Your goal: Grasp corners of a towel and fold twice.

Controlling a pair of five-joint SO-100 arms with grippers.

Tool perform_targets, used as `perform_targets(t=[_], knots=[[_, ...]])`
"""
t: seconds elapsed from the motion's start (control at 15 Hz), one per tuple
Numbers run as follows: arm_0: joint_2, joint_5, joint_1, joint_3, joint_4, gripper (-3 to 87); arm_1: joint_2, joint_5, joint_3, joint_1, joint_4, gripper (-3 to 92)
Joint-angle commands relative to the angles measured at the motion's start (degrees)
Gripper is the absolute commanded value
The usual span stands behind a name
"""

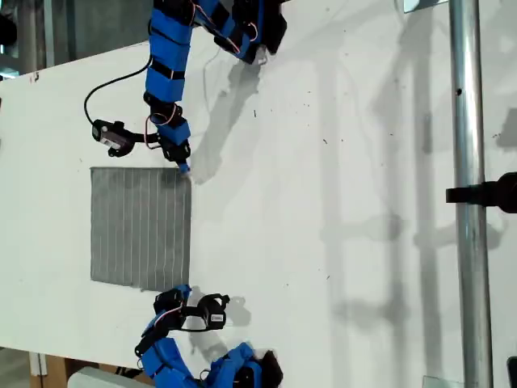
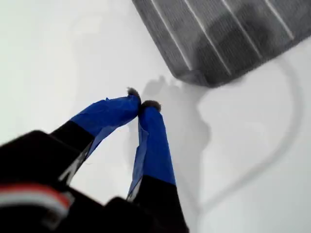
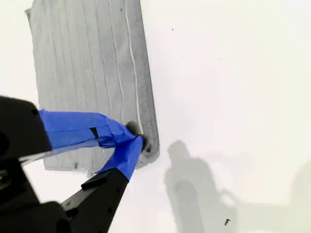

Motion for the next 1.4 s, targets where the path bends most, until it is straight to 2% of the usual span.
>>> perform_targets(t=[0.0, 0.2, 0.27, 0.53, 0.73, 0.93, 1.2, 1.33], knots=[[1.8, 2.7, -3.3, -3.8, -5.2, -2.8, -6.3, -2.0, -13.5, 0.2, -5.4, 1.4], [-5.4, 7.0, -9.8, -5.2, -15.5, -2.8, -22.9, -4.3, -28.7, 1.0, -12.4, 1.4], [-10.4, 7.8, -11.0, -8.5, -15.1, -2.8, -27.5, -4.3, -32.6, 1.4, -13.0, 1.3], [-29.2, 7.8, -12.2, -22.4, -9.9, -2.8, -36.7, -4.0, -36.8, 5.5, -9.3, 1.0], [-39.0, 7.0, -11.2, -33.1, 0.4, -2.8, -40.4, -3.3, -41.4, 7.6, 1.2, 1.2], [-39.2, 7.6, -9.2, -32.8, 5.4, -2.8, -40.7, -3.5, -42.2, 7.2, 9.6, 1.9], [-34.5, 6.7, -5.2, -25.2, 7.1, -2.8, -33.4, -3.8, -33.3, 4.3, 13.2, 2.4], [-28.2, 3.9, -1.1, -16.6, 4.3, -2.8, -26.1, -3.4, -25.1, 1.3, 12.4, 2.2]])
